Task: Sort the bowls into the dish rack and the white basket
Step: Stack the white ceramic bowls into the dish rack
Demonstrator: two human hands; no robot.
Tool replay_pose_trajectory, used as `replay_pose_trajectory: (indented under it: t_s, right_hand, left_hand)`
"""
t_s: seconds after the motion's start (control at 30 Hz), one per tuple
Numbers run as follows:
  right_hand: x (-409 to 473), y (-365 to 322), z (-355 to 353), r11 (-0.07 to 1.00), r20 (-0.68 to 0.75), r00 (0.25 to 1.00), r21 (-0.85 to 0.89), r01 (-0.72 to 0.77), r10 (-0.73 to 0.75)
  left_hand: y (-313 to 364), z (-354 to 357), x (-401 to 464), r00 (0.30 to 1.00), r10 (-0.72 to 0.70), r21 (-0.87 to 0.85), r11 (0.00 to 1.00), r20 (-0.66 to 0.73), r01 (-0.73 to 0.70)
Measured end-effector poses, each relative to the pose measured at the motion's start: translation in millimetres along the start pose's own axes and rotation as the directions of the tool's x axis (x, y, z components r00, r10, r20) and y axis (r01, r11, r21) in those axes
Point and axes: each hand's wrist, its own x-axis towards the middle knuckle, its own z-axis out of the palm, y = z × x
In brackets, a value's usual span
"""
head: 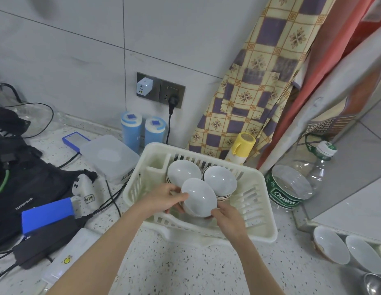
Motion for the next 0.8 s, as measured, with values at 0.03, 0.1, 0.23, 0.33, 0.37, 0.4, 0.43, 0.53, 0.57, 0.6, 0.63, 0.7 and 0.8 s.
replay_pose_trajectory:
  t_s: [0.03, 0.1, 0.23, 0.33, 0.37, 0.4, 0.43, 0.53, 0.57, 0.6, 0.63, 0.7, 0.8]
  right_hand:
    - [0, 0, 1, 1.000, -0.021, 1.000, -0.022, -0.010, 0.010]
    - [2, 0, 3, 0.998, -0.046, 0.999, -0.065, -0.026, 0.023]
    - [7, -2, 3, 0.991, -0.028, 0.997, -0.114, -0.076, 0.073]
    - [12, -1, 2, 0.989, -0.018, 0.989, -0.024, -0.147, 0.147]
    - [12, -1, 2, 0.986, -0.026, 0.986, 0.003, -0.164, 0.164]
    - [13, -1, 2, 0.984, -0.036, 0.984, 0.019, -0.175, 0.175]
    - [13, 0, 3, 0.983, -0.048, 0.982, 0.029, -0.179, 0.180]
    - [14, 2, 4, 0.982, -0.053, 0.981, 0.043, -0.186, 0.188]
    - [15, 2, 4, 0.980, -0.040, 0.980, 0.048, -0.191, 0.193]
    - [16, 3, 4, 0.978, -0.025, 0.979, 0.056, -0.199, 0.201]
    - [17, 5, 3, 0.976, -0.013, 0.978, 0.073, -0.206, 0.207]
    - [20, 6, 3, 0.967, -0.003, 0.973, 0.105, -0.231, 0.232]
    - [23, 6, 2, 0.956, 0.006, 0.967, 0.149, -0.254, 0.256]
  left_hand:
    - [0, 0, 0, 1.000, 0.011, 0.014, 1.000, 0.009, -0.011]
    - [0, 0, -1, 0.999, 0.019, 0.039, 0.999, 0.026, -0.020]
    - [0, -1, -2, 0.996, -0.031, 0.034, 0.999, 0.083, 0.028]
    - [-1, 0, 0, 0.994, -0.060, -0.015, 0.998, 0.089, 0.061]
    - [-1, 0, 0, 0.994, -0.069, 0.003, 0.998, 0.082, 0.069]
    - [0, 0, 0, 0.994, -0.078, 0.033, 0.997, 0.073, 0.076]
    - [0, 1, 0, 0.994, -0.086, 0.066, 0.994, 0.061, 0.082]
    - [-1, 3, 2, 0.997, -0.069, 0.134, 0.989, 0.021, 0.065]
    - [-2, 2, 2, 0.999, -0.049, 0.155, 0.987, -0.002, 0.049]
    - [-2, 2, 2, 0.999, -0.036, 0.163, 0.986, -0.021, 0.039]
    - [-1, 1, 1, 0.999, -0.028, 0.141, 0.989, -0.030, 0.032]
    - [0, 0, -1, 1.000, -0.018, 0.040, 0.999, -0.020, 0.019]
    - [1, -2, -2, 0.998, -0.003, 0.000, 1.000, -0.063, 0.003]
